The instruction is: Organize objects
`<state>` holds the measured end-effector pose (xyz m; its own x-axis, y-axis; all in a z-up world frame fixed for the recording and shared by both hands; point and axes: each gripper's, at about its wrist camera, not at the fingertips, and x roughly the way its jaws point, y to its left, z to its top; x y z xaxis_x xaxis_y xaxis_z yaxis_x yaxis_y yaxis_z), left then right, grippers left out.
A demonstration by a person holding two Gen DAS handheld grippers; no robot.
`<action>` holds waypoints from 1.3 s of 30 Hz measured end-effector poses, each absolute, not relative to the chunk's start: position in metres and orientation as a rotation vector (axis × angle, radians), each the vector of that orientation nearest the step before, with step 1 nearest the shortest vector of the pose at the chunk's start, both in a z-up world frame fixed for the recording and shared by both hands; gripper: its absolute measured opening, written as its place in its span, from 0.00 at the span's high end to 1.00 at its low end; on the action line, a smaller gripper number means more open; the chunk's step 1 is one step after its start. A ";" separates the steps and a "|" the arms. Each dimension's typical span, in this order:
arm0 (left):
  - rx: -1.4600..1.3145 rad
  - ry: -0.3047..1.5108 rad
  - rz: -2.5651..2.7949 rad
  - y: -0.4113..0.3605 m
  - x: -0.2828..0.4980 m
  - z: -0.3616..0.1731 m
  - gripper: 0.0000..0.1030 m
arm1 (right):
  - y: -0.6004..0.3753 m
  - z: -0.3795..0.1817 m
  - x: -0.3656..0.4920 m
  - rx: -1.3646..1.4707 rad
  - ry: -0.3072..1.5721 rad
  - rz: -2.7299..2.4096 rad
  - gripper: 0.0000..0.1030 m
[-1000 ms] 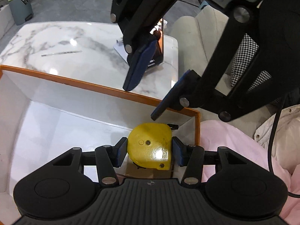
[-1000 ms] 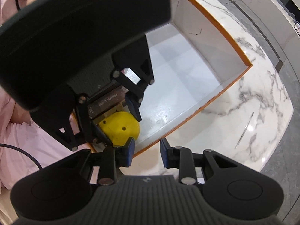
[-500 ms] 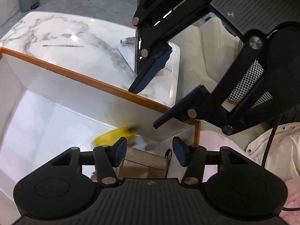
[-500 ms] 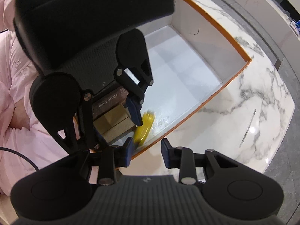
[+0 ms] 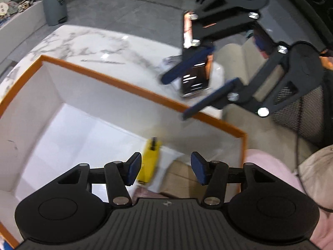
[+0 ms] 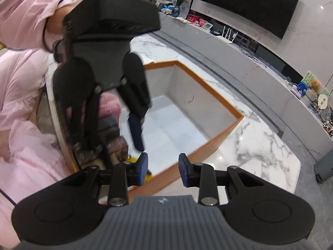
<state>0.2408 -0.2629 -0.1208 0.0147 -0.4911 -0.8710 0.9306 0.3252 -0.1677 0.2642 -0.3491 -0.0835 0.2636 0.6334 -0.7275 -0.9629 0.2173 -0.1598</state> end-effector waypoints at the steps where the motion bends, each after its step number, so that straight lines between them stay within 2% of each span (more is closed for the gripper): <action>1: 0.543 1.044 -1.185 -0.266 0.244 -0.123 0.40 | -0.353 -0.087 0.265 -0.683 0.586 1.200 0.67; 5: 0.532 1.063 -1.164 -0.278 0.258 -0.130 0.40 | -0.374 -0.098 0.273 -0.598 0.536 1.221 0.67; 12: 0.480 1.070 -1.148 -0.270 0.243 -0.125 0.43 | -0.402 -0.112 0.256 -0.468 0.212 1.072 0.67; 15: 0.480 1.079 -1.138 -0.270 0.241 -0.127 0.43 | -0.400 -0.125 0.255 -0.466 0.168 1.042 0.67; 22: 0.481 1.102 -1.104 -0.273 0.244 -0.131 0.44 | -0.389 -0.142 0.261 -0.558 0.125 1.070 0.64; 25: 0.477 1.111 -1.102 -0.274 0.246 -0.132 0.46 | -0.391 -0.131 0.257 -0.586 0.152 1.076 0.52; 33: 0.488 1.107 -1.096 -0.277 0.245 -0.131 0.46 | -0.401 -0.122 0.233 -0.711 0.042 1.059 0.49; 39: 0.474 1.105 -1.100 -0.279 0.245 -0.132 0.46 | -0.403 -0.115 0.222 -0.732 0.059 1.077 0.48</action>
<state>0.2448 -0.2792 -0.1323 0.0307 -0.4652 -0.8847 0.8826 0.4280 -0.1944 0.2220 -0.4030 -0.1150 0.4960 0.7781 -0.3853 -0.8156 0.2654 -0.5141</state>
